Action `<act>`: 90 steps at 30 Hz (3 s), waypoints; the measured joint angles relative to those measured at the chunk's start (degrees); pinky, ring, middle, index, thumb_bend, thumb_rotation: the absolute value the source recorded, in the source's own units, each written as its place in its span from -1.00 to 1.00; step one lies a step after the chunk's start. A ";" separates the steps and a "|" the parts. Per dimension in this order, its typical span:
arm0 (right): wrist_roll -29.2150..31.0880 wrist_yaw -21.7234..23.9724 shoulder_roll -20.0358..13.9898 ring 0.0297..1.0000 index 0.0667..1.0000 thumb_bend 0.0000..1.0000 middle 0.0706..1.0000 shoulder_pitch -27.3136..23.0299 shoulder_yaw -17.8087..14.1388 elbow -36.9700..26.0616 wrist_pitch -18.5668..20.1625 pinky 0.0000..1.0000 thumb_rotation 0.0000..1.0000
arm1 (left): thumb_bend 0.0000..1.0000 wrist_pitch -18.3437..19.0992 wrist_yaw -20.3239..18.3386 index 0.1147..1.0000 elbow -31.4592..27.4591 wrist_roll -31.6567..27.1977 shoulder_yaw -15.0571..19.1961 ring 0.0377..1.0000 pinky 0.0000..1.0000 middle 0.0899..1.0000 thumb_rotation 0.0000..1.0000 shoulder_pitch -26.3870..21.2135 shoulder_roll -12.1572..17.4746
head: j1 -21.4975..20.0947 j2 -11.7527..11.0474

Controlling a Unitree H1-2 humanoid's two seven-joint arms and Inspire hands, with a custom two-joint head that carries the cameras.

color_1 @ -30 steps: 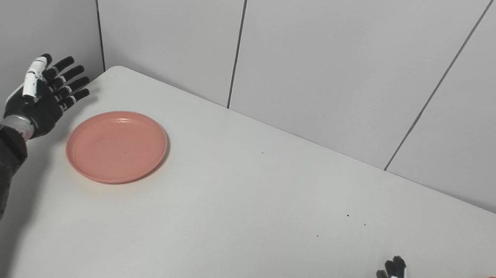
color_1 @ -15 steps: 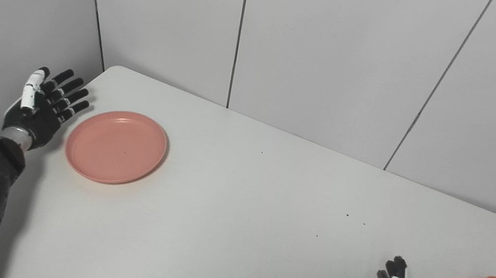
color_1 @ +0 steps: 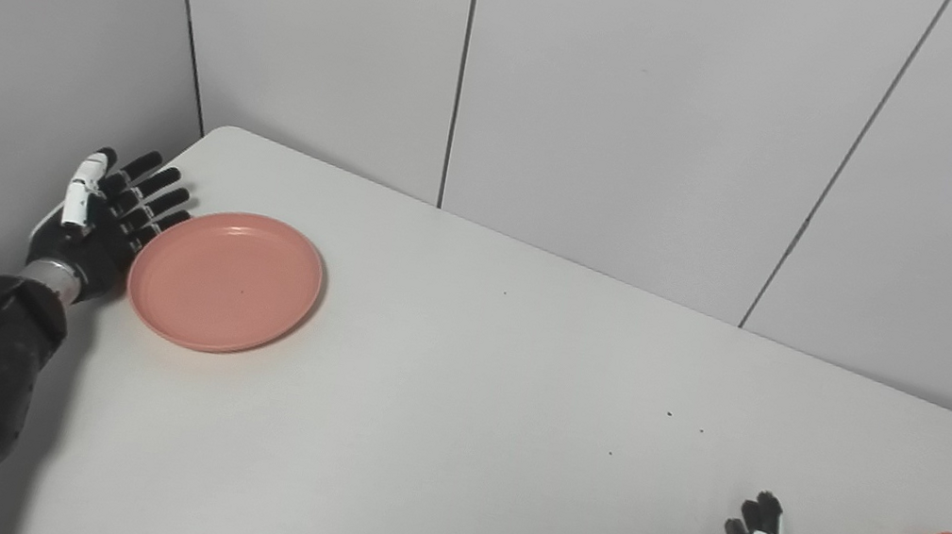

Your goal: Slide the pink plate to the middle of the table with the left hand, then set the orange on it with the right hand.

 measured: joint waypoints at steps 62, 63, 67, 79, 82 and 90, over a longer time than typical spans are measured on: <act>-0.98 -0.04 0.46 1.00 1.00 -0.70 1.00 -0.19 0.35 -0.01 0.46 1.00 1.00 | -0.36 -2.18 -6.79 0.49 1.25 -1.92 -5.20 0.49 0.42 0.50 1.00 -0.86 -3.40 | -2.02 0.88; -1.13 -0.04 0.46 1.00 1.00 -0.70 1.00 -0.19 0.41 -0.01 0.46 1.00 1.00 | -0.36 -1.96 -6.71 0.50 0.96 -1.92 -5.55 0.51 0.44 0.52 1.00 -0.77 -3.67 | -2.11 0.97; -1.20 -0.03 0.52 1.00 1.00 -0.69 1.00 -0.18 0.48 -0.01 0.45 1.00 1.00 | -0.37 -0.51 -5.64 0.52 -1.03 -1.94 -6.75 0.52 0.46 0.53 1.00 -0.40 -4.81 | -2.29 1.05; -1.42 -0.14 1.01 0.98 1.00 -0.67 1.00 -0.17 0.51 -0.03 0.44 1.00 1.00 | -0.38 2.84 -3.90 0.50 -5.03 -1.82 -9.26 0.53 0.47 0.53 1.00 -0.15 -7.25 | -2.90 1.58; -1.45 -0.21 1.30 0.99 1.00 -0.67 1.00 -0.16 0.52 -0.04 0.44 1.00 1.00 | -0.38 3.24 -3.86 0.52 -5.99 -1.84 -9.73 0.54 0.47 0.55 1.00 0.13 -7.86 | -3.34 1.76; -2.23 -0.21 1.30 0.98 1.00 -0.64 1.00 -0.16 0.71 -0.04 0.40 1.00 1.00 | -0.37 4.08 -3.95 0.54 -7.22 -1.69 -11.28 0.53 0.46 0.54 1.00 0.49 -8.59 | -4.22 2.11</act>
